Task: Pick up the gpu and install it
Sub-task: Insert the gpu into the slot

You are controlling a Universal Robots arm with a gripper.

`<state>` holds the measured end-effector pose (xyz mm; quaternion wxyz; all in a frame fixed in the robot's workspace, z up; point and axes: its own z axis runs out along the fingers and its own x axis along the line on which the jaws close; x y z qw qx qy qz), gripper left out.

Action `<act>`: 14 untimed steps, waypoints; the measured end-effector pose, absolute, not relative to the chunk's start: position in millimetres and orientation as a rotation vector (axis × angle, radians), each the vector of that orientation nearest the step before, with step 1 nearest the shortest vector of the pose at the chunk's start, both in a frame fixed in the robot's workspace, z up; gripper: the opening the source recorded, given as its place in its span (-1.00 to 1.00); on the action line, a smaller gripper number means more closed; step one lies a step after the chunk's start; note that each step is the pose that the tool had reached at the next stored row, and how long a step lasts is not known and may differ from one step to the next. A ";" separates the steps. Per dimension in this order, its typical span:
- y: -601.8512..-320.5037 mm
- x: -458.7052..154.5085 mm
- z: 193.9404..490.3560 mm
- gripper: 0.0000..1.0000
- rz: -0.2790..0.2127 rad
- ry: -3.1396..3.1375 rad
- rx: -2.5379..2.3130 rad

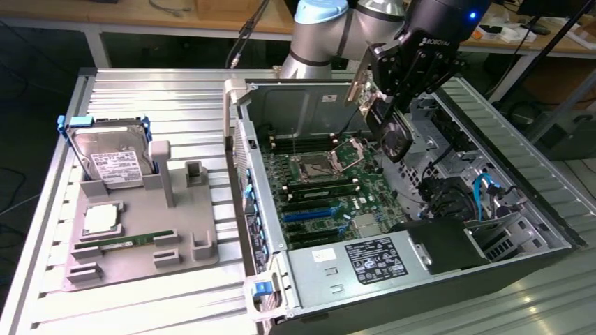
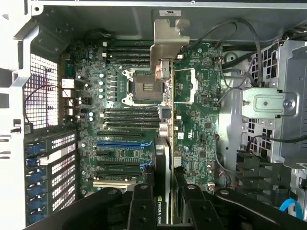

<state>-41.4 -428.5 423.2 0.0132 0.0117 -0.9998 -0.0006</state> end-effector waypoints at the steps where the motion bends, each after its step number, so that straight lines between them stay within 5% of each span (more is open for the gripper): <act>1: -428.5 -41.4 423.2 -0.47 -0.002 -3.115 0.037; 14: -428.7 -41.3 421.0 -0.47 0.002 -3.093 0.367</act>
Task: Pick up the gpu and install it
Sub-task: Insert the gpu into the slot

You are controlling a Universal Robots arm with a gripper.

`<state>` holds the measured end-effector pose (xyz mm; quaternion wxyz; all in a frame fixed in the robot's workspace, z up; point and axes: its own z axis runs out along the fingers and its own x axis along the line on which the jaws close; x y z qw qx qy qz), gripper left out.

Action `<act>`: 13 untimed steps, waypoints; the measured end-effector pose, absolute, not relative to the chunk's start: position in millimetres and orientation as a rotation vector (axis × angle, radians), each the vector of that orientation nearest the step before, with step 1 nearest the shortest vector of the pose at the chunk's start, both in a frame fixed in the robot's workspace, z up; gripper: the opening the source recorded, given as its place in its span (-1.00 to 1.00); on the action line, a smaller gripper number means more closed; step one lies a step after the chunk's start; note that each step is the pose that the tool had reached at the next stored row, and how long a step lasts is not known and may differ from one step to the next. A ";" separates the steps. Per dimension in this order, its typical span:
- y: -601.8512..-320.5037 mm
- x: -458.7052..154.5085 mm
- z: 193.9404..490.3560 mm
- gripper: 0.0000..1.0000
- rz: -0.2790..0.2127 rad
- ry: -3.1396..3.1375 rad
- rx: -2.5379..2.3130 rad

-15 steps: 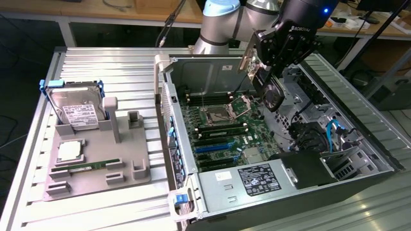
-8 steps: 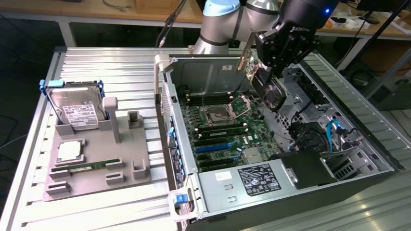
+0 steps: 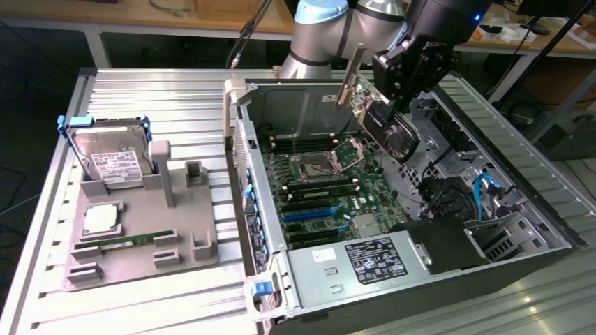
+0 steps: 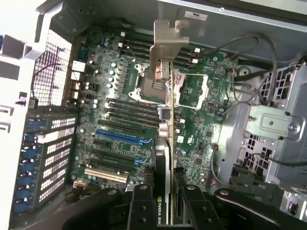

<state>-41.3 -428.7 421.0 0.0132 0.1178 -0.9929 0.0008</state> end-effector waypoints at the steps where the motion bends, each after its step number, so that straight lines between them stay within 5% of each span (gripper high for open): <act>1: -428.7 -41.3 420.7 -0.47 0.003 -3.090 0.394; 13: -428.7 -41.3 412.1 -0.47 0.008 -3.006 0.819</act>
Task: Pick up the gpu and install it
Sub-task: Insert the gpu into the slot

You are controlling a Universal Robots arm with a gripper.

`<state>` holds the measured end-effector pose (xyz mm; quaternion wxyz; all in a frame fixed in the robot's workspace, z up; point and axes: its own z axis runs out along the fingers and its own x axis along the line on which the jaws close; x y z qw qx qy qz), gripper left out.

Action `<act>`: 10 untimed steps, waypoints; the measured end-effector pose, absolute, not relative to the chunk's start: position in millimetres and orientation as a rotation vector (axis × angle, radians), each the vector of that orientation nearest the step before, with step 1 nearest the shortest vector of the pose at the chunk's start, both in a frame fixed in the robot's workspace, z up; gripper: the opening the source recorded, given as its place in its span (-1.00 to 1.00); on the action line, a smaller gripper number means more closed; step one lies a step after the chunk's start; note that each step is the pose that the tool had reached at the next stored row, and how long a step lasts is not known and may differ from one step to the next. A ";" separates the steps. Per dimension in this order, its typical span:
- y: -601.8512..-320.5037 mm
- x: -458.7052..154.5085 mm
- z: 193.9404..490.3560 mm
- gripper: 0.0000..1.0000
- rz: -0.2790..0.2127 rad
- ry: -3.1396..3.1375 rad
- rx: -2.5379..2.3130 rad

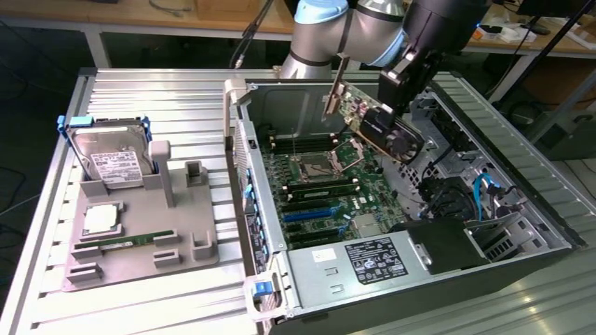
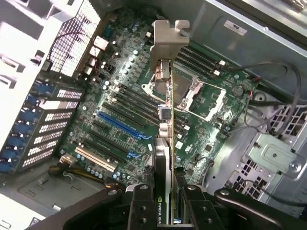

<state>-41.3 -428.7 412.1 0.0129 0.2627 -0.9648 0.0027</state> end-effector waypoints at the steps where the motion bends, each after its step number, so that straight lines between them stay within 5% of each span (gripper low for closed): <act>1: -428.7 -41.3 411.3 -0.47 0.009 -2.998 0.849; 10: -428.7 -41.3 404.8 -0.47 0.012 -2.912 1.110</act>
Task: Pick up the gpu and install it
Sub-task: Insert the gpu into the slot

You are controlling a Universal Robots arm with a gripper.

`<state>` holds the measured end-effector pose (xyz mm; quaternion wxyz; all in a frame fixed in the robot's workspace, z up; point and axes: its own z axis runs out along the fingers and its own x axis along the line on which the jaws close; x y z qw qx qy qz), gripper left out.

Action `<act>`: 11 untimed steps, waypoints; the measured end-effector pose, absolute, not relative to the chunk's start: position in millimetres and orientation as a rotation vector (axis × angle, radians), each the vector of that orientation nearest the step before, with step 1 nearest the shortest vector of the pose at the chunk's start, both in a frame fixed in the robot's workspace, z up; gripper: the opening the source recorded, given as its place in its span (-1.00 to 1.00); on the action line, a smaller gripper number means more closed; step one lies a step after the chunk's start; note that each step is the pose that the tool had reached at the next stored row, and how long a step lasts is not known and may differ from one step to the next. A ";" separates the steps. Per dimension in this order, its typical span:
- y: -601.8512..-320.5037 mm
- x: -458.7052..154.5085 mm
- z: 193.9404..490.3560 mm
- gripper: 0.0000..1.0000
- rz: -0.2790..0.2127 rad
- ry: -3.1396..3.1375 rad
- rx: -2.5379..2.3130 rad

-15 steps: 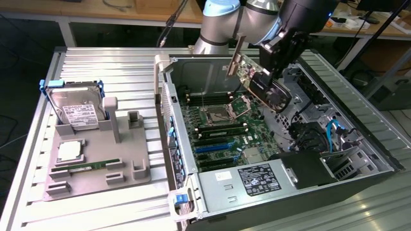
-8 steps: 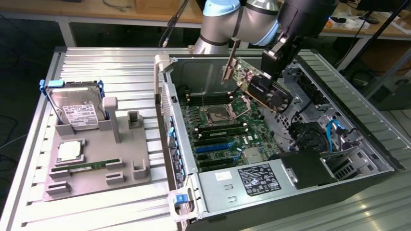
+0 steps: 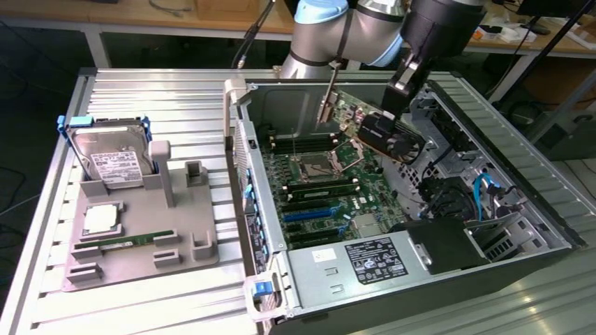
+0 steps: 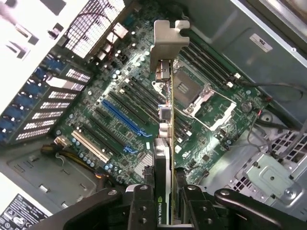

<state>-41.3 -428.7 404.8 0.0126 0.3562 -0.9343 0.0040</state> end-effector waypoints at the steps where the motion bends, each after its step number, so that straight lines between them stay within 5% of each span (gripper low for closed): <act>1: -428.7 -41.3 403.9 -0.47 0.013 -2.897 1.148; 11: -428.7 -41.3 403.6 -0.47 0.017 -2.754 1.461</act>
